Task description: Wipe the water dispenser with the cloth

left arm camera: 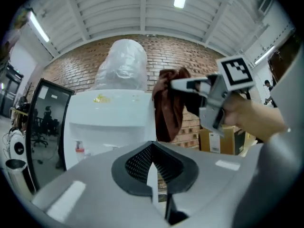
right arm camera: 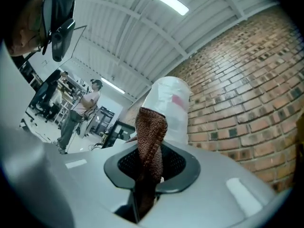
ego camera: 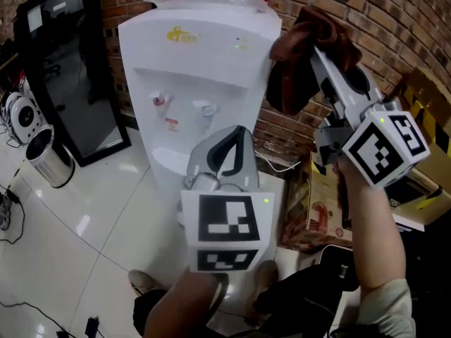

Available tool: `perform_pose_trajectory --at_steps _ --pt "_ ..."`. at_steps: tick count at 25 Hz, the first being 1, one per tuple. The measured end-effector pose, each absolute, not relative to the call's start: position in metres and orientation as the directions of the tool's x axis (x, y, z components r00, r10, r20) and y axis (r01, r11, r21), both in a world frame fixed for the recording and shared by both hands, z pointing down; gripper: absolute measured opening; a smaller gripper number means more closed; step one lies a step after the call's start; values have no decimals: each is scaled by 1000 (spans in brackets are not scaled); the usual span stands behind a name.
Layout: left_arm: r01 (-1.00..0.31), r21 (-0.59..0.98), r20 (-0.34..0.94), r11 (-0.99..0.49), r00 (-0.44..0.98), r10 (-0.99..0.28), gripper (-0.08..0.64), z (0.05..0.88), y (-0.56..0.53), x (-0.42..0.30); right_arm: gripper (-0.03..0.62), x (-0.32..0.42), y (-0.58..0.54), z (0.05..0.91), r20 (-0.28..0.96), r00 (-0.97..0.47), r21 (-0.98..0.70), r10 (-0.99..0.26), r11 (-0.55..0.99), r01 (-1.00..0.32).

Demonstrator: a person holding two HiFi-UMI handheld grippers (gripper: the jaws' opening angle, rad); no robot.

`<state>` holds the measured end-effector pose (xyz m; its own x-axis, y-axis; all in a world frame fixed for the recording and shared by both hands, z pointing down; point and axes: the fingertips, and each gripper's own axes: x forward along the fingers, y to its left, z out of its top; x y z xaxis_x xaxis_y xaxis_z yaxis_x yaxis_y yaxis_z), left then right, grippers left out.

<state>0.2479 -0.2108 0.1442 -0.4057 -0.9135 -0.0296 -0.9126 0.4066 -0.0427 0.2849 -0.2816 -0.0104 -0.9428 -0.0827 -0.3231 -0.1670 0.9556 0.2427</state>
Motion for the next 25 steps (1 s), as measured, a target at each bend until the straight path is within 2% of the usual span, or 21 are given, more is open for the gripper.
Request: perform_pose_trajectory --at_steps 3,6,11,25 --pt "-907 -95 6 411 -413 -911 -2 156 -215 248 80 262 -288 -20 -332 -940 257 -73 952 -165" --pt "-897 -84 11 433 -436 -900 0 163 -218 241 80 242 -298 -10 -305 -949 243 -82 957 -161" --pt "-888 -92 27 451 -455 -890 -1 176 -227 233 78 246 -309 16 -329 -940 147 -94 978 -149" --pt "-868 -152 75 472 -486 -871 0 214 -245 229 78 242 -318 168 -139 -983 43 -118 991 -125"
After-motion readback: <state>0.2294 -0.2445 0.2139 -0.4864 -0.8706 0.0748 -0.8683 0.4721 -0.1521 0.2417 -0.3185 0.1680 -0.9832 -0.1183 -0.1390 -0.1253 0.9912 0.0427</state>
